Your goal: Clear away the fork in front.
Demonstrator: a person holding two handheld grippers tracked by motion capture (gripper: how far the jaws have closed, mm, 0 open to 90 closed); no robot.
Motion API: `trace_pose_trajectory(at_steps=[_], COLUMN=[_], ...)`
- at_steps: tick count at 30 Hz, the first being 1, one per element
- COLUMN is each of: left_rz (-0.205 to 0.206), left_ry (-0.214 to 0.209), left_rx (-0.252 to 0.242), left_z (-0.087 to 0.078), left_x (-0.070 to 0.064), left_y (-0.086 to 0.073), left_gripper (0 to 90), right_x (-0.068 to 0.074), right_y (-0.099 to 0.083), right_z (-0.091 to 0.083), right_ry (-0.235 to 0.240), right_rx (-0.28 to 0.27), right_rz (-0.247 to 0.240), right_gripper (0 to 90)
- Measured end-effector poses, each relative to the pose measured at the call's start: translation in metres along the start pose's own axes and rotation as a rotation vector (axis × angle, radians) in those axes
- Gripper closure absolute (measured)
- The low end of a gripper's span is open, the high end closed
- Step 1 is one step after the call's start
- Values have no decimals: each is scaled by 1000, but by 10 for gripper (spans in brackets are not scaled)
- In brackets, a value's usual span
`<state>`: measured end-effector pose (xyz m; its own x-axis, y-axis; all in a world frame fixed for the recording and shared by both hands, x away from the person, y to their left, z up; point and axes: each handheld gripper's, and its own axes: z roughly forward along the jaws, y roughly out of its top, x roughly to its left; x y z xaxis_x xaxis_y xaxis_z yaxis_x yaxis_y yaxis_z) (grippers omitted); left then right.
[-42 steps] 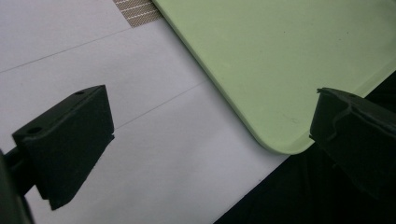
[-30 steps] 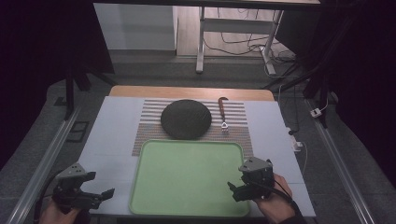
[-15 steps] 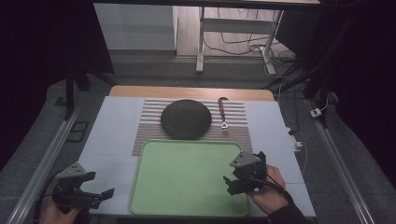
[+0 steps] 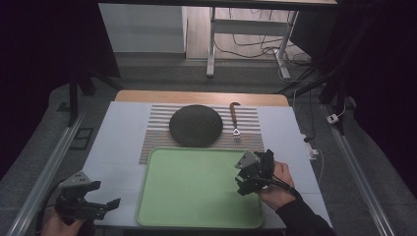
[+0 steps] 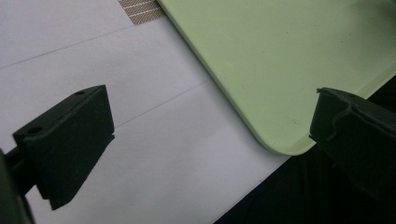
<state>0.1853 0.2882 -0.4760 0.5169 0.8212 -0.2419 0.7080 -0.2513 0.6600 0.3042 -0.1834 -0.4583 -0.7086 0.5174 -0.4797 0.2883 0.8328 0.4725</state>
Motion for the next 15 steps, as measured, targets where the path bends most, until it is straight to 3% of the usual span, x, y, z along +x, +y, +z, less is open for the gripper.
trace_pose_trajectory(at_steps=[15], left_rz=[-5], left_ry=[-4], left_rx=[-1], left_z=[0], left_x=[1], left_y=[0], left_gripper=[0], right_x=[-24], right_y=[16], right_z=[34], right_ry=[-111], right_rx=[63], right_rz=[-121], right_gripper=[0])
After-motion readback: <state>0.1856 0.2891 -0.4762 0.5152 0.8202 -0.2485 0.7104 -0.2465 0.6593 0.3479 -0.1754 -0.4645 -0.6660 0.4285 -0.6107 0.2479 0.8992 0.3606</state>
